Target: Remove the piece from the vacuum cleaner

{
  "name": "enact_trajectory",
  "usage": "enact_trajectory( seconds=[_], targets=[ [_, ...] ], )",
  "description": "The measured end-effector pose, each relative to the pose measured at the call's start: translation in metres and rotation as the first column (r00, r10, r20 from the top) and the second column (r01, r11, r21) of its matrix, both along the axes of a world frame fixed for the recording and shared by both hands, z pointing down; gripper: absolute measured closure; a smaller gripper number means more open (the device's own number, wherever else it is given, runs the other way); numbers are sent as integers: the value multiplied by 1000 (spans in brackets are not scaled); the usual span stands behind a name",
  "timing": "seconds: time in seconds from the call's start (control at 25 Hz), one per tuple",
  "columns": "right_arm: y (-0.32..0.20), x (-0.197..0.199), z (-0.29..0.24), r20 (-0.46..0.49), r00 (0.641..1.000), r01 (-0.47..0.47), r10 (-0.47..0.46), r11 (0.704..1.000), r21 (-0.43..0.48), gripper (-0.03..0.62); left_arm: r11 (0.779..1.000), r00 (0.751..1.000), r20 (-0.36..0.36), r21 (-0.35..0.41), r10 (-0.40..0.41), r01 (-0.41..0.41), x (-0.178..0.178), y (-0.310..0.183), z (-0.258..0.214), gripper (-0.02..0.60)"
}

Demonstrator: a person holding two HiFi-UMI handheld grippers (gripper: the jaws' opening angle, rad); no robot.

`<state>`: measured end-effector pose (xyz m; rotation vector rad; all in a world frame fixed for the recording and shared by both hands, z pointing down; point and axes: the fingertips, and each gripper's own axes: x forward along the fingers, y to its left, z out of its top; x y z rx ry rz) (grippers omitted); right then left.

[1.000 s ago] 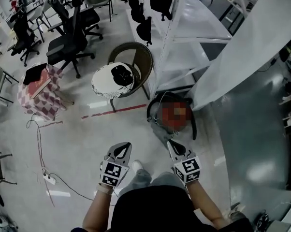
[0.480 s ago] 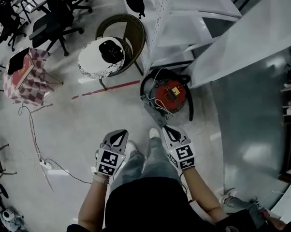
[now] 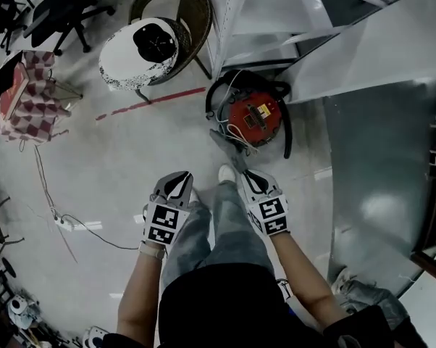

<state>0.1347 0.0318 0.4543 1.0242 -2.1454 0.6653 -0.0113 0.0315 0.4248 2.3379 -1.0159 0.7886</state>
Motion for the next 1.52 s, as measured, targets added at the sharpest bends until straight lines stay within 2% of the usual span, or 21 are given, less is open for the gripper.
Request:
enact_trajectory(
  seconds=[0.16,0.64,0.84,1.04,1.36,1.52],
  targets=[
    [-8,14,36,-6,1000,-17,16,999,-46,551,999,999,14,-42,33,-32,20,-7,33,561],
    [-29,50,163,-34,999,-9,3,984,-179,525,988,997,42,-144,66,-59,65,-31,151,561],
    [-33,65,212,-44,999,-17,7,975,-221,525,984,997,39,-167,70,-63,82,-42,194,560],
    [-30,74,254,-41,999,-16,6,965,-262,523,976,992,49,-188,120,-108,104,-42,234,558],
    [-36,75,326,-21,1000,-2,-5,950,-312,522,963,986,68,-237,149,-129,123,-60,313,483],
    [-33,72,352,-4,1000,20,-23,936,-351,513,947,978,90,-280,187,-155,129,-57,354,448]
  ],
)
